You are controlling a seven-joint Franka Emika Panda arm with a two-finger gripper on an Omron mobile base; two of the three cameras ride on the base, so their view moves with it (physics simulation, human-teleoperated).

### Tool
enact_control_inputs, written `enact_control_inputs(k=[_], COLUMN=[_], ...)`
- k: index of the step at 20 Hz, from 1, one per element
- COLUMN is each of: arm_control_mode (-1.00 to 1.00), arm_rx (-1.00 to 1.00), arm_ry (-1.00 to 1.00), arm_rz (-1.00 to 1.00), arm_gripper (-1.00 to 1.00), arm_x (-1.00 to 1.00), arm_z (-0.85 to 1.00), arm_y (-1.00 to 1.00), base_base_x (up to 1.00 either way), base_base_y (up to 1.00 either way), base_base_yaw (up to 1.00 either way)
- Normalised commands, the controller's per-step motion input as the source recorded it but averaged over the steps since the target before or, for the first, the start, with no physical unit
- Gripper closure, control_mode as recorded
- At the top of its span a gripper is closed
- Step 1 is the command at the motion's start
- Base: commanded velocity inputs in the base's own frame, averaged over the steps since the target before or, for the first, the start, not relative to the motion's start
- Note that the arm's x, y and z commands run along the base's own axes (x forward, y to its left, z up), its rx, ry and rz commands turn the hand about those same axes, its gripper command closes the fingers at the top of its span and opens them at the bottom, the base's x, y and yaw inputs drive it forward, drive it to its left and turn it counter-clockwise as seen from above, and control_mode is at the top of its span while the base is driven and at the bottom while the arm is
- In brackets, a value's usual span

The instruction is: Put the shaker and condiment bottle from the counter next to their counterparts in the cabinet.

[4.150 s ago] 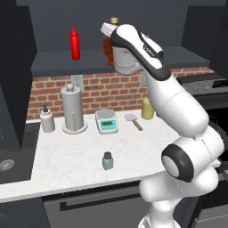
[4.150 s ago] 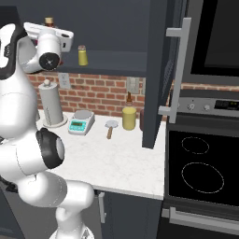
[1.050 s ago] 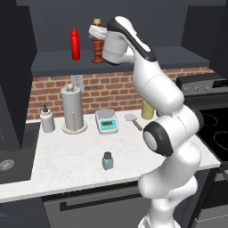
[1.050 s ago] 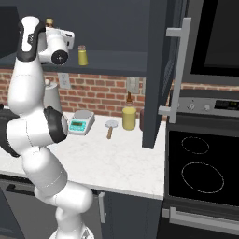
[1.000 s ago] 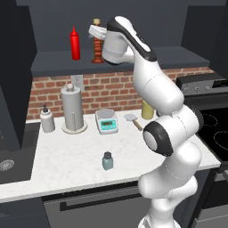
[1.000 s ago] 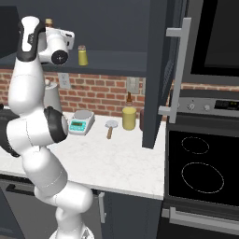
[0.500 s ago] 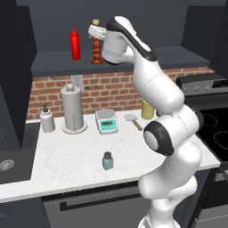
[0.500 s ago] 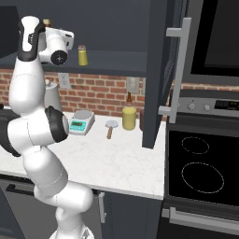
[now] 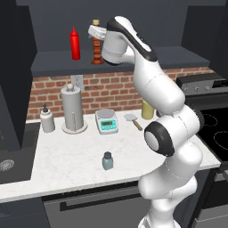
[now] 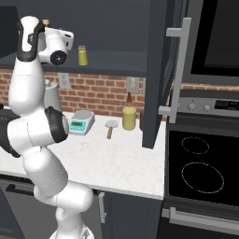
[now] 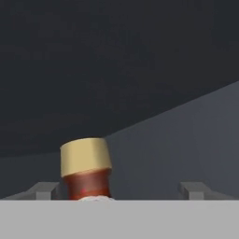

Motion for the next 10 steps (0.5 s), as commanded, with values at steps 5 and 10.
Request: enact_control_inputs(k=[5, 10], arm_control_mode=[-1.00, -1.00], arm_rx=[0.00, 0.00], arm_ry=[0.00, 0.00], arm_rz=[0.00, 0.00], arm_gripper=[-1.00, -1.00], arm_x=[-0.22, -0.23], arm_z=[0.00, 0.00], arm_y=[0.00, 0.00], base_base_x=[0.00, 0.00], base_base_y=[0.00, 0.00], base_base_yaw=[0.00, 0.00])
